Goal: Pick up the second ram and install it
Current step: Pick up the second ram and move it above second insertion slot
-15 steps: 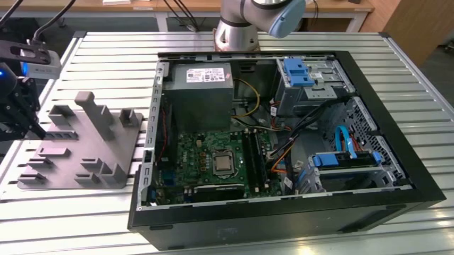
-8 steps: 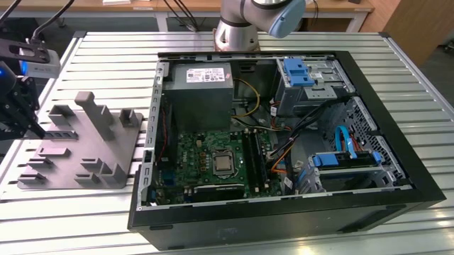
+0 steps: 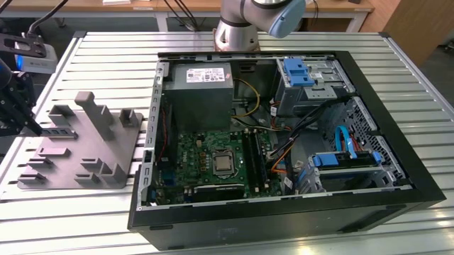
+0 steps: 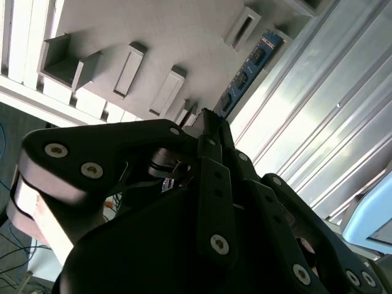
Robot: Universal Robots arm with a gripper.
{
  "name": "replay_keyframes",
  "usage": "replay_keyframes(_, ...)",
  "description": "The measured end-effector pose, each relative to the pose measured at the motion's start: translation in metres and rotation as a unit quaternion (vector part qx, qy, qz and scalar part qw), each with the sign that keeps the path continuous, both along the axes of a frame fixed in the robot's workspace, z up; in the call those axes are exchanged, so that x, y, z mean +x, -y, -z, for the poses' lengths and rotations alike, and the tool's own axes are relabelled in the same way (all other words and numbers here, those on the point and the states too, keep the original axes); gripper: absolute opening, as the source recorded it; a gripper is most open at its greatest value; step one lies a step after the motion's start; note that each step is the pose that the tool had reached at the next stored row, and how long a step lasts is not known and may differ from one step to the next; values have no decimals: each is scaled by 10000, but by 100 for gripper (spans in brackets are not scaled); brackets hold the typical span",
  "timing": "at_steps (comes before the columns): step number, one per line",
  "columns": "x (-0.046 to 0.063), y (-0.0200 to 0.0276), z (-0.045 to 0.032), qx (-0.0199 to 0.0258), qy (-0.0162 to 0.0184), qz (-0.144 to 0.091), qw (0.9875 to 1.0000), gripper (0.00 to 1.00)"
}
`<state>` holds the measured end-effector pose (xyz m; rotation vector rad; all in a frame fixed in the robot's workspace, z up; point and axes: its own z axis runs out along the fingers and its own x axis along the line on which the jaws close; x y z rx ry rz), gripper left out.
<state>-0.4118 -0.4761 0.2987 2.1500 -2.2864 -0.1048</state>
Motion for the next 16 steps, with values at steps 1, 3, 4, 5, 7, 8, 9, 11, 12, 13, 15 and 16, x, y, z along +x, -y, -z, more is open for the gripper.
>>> replay_keyframes(1,0,0,-10,0,0,0,10000,14)
replay_keyframes(3,0,0,-32,1,0,0,10000,14)
replay_keyframes(4,0,0,-50,1,0,0,10000,14)
replay_keyframes(5,0,0,-69,1,0,0,10000,14)
replay_keyframes(7,0,0,-108,1,-1,0,10000,14)
replay_keyframes(8,0,0,-124,1,0,0,10000,14)
replay_keyframes(9,0,0,-139,1,0,0,10000,14)
replay_keyframes(11,0,0,-172,1,0,0,10000,14)
replay_keyframes(12,0,0,-187,1,0,0,10000,14)
replay_keyframes(13,0,0,-200,1,0,0,10000,14)
replay_keyframes(15,0,0,-221,1,0,0,10000,14)
replay_keyframes(16,0,0,-230,1,0,0,10000,14)
